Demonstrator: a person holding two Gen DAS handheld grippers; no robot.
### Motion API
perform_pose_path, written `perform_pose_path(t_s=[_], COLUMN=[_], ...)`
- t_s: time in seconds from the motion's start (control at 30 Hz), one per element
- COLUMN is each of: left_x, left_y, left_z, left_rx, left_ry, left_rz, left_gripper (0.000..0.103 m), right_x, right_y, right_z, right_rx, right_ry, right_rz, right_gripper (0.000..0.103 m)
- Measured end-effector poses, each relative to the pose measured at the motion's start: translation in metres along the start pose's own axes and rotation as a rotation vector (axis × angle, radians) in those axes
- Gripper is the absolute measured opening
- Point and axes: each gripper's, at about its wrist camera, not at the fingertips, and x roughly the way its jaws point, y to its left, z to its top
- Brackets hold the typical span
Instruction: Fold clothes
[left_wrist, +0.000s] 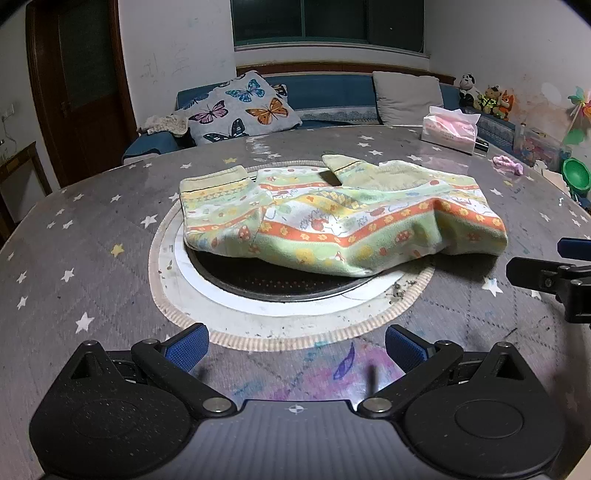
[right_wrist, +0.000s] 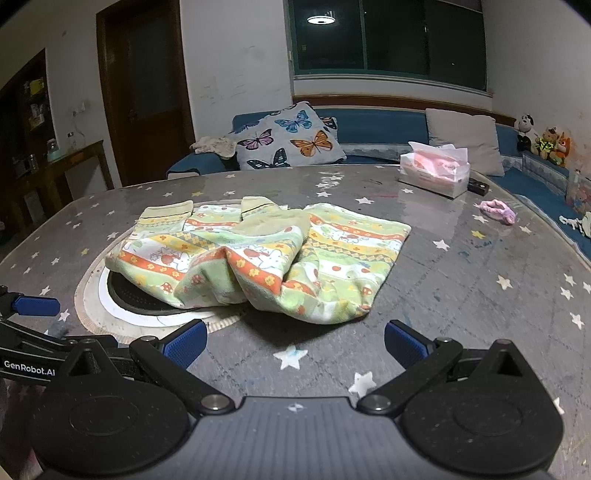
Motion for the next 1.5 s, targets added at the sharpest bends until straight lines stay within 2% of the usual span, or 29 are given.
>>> perform_pose_path(t_s=[0.3, 0.57, 0.73, 0.8, 0.9, 1.03, 1.1, 1.17, 1.2, 1.23, 1.27, 1.33, 1.37, 1.5], left_x=[0.001, 0.006, 0.019, 0.026, 0.039, 0.056, 0.063, 0.069, 0.071, 0.073, 0.076, 0.078, 0.077, 0.068], left_y=[0.009, 0.022, 0.027, 0.028, 0.027, 0.026, 0.028, 0.03, 0.031, 0.032, 0.032, 0.034, 0.036, 0.037], left_z=[0.017, 0.047, 0.069, 0.077, 0.084, 0.09, 0.09, 0.089, 0.088, 0.088, 0.087, 0.086, 0.085, 0.082], left_rx=[-0.004, 0.004, 0.028, 0.04, 0.077, 0.104, 0.105, 0.104, 0.102, 0.1, 0.098, 0.091, 0.088, 0.094], left_ry=[-0.033, -0.091, -0.111, -0.112, -0.105, -0.068, -0.047, -0.032, -0.025, -0.018, -0.01, -0.007, -0.009, -0.033], left_rz=[0.005, 0.003, -0.017, -0.038, -0.082, -0.11, -0.132, -0.162, -0.174, -0.182, -0.184, -0.19, -0.196, -0.207], left_gripper=[0.103, 0.102, 0.088, 0.084, 0.083, 0.071, 0.066, 0.057, 0.052, 0.04, 0.034, 0.018, 0.016, 0.01], right_x=[0.006, 0.02, 0.037, 0.048, 0.069, 0.097, 0.112, 0.123, 0.128, 0.132, 0.133, 0.136, 0.135, 0.121], right_y=[-0.001, -0.012, -0.02, -0.024, -0.031, -0.04, -0.044, -0.044, -0.045, -0.044, -0.043, -0.04, -0.04, -0.037], right_z=[0.015, 0.041, 0.062, 0.069, 0.078, 0.084, 0.086, 0.088, 0.09, 0.089, 0.089, 0.09, 0.09, 0.093], right_rx=[-0.009, 0.021, 0.044, 0.046, 0.07, 0.119, 0.13, 0.142, 0.149, 0.155, 0.158, 0.161, 0.163, 0.162], right_ry=[-0.001, 0.015, 0.027, 0.041, 0.074, 0.126, 0.146, 0.164, 0.173, 0.179, 0.181, 0.182, 0.177, 0.143], right_rz=[0.023, 0.08, 0.134, 0.142, 0.163, 0.193, 0.205, 0.224, 0.234, 0.243, 0.247, 0.252, 0.258, 0.286], right_gripper=[0.103, 0.102, 0.095, 0.088, 0.079, 0.066, 0.056, 0.051, 0.045, 0.039, 0.031, 0.023, 0.019, 0.012])
